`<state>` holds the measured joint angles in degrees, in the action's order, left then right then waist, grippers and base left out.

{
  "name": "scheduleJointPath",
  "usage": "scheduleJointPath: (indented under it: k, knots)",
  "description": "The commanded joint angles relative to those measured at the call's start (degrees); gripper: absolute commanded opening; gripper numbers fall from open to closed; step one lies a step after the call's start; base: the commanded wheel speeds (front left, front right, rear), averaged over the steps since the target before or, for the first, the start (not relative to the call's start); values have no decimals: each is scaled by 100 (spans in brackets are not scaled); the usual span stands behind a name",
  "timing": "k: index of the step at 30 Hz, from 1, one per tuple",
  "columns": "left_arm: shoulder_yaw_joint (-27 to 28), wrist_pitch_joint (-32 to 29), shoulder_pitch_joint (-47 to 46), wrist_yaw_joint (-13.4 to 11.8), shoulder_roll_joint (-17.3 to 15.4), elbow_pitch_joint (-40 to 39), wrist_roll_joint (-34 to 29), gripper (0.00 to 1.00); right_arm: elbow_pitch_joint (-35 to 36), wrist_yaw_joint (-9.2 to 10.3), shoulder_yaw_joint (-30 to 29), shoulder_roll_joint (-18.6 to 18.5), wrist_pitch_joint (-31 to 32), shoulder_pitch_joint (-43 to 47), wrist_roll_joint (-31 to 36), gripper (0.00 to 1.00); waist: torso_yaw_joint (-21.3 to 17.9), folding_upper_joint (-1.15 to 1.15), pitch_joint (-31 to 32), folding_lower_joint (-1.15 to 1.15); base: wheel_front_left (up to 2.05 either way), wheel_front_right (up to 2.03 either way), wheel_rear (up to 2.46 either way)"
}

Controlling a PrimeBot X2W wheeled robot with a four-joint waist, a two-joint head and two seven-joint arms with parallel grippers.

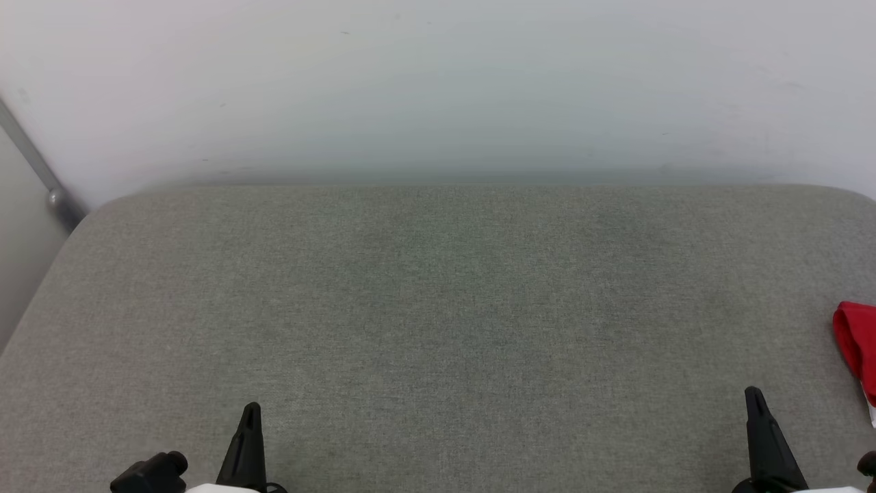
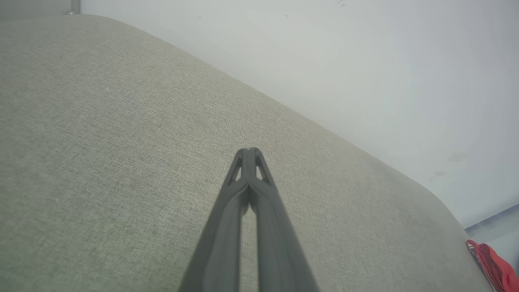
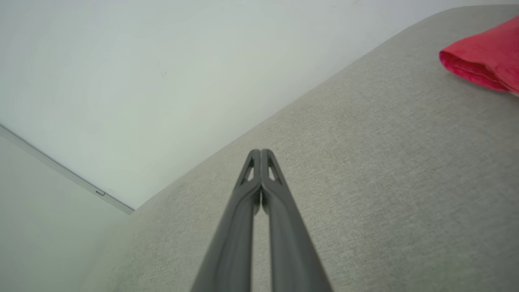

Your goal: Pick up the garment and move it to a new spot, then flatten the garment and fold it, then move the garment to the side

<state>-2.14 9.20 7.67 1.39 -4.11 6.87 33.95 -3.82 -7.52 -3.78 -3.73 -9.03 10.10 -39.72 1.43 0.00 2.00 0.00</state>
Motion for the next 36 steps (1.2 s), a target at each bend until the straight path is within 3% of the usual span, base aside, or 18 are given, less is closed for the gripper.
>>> scheduleJointPath:
  k: [1,36]
  knots:
    - [28,-40,-169,36,-41,-40,249,0,28,1,5,-71,34,-181,-232,0,-2,0,-4,0,0,0,0]
    - [282,-645,-763,319,-71,293,2996,0,-452,3,9,-105,646,-890,-2714,0,-54,0,-82,0,0,0,0]
